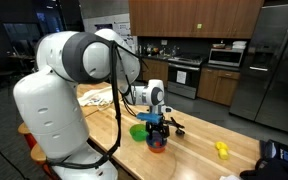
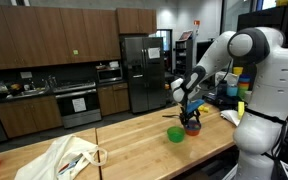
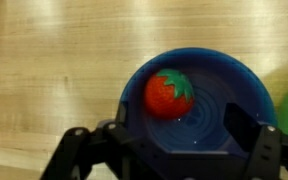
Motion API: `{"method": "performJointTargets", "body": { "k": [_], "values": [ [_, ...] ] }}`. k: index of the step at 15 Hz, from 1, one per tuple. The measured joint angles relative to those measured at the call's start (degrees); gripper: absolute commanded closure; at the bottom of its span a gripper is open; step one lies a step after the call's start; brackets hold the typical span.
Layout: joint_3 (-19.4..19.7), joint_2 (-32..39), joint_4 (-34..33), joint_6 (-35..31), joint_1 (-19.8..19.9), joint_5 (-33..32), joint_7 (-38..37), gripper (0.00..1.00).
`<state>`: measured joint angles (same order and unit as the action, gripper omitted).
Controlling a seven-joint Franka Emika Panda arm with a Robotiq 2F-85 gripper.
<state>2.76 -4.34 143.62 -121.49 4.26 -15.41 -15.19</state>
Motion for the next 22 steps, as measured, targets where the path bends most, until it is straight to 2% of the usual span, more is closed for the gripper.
{"method": "performJointTargets", "body": {
  "k": [6, 22],
  "values": [
    [-0.05, -0.30, 0.84, -0.85, -0.03, -0.06, 0.00, 0.00],
    [-0.48, -2.74, 4.01, -2.85, -0.17, -0.93, -0.06, 0.02]
  ]
}}
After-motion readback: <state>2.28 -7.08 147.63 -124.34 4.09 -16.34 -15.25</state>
